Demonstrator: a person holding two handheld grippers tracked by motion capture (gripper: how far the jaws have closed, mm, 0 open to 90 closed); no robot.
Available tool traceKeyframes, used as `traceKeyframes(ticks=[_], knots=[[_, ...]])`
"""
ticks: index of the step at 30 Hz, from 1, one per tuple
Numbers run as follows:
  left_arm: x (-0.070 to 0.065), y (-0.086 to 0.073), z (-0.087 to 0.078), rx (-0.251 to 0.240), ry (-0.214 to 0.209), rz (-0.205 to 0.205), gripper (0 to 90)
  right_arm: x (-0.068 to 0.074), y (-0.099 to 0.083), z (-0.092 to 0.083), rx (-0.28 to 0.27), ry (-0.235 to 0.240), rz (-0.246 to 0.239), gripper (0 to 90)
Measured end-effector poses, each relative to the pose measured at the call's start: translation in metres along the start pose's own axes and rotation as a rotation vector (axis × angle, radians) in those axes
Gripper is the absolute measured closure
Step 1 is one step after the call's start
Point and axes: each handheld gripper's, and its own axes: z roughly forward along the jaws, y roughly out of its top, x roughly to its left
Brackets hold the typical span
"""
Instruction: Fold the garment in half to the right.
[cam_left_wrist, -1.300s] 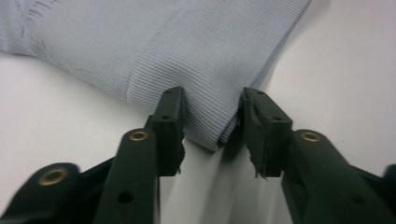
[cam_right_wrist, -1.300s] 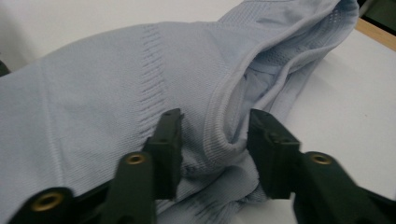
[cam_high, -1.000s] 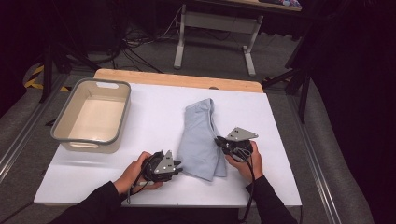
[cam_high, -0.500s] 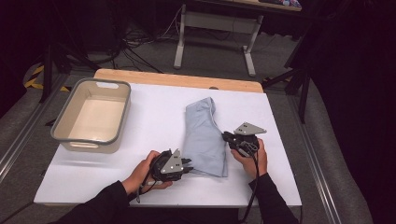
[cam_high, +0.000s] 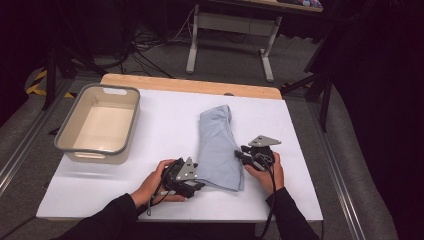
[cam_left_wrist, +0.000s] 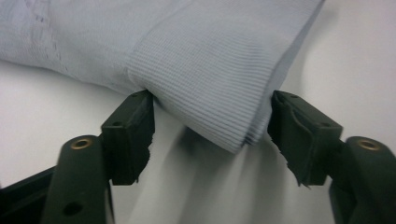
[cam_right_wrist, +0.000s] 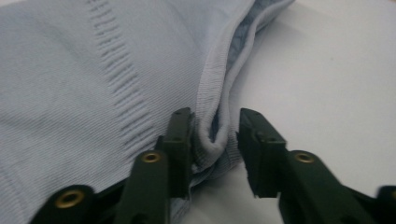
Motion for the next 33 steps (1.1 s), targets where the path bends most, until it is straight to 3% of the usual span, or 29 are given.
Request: traceKeyframes(ticks=[3, 5, 7, 14, 22, 33], knots=[[0.000, 0.002, 0.003, 0.017, 0.003, -0.001, 36.2, -0.003, -0.002, 0.004, 0.003, 0.012, 0.045, 54.4], [0.001, 0.003, 0.004, 0.020, 0.002, 0.000, 42.3, -0.006, -0.004, 0.008, -0.001, 0.039, 0.083, 55.1], [0.001, 0.004, 0.004, 0.022, -0.010, 0.002, 55.0, -0.007, -0.003, 0.010, 0.000, 0.057, 0.099, 58.6], [0.000, 0.005, 0.005, 0.028, 0.008, 0.048, 72.3, -0.005, -0.004, 0.011, -0.003, 0.089, 0.129, 69.1], [0.003, 0.004, -0.002, 0.058, 0.043, 0.099, 75.4, 0.002, -0.002, 0.014, -0.031, 0.073, 0.090, 74.2], [0.014, -0.011, -0.022, 0.078, 0.070, 0.101, 75.9, 0.023, 0.014, 0.029, -0.044, 0.075, -0.011, 75.4]])
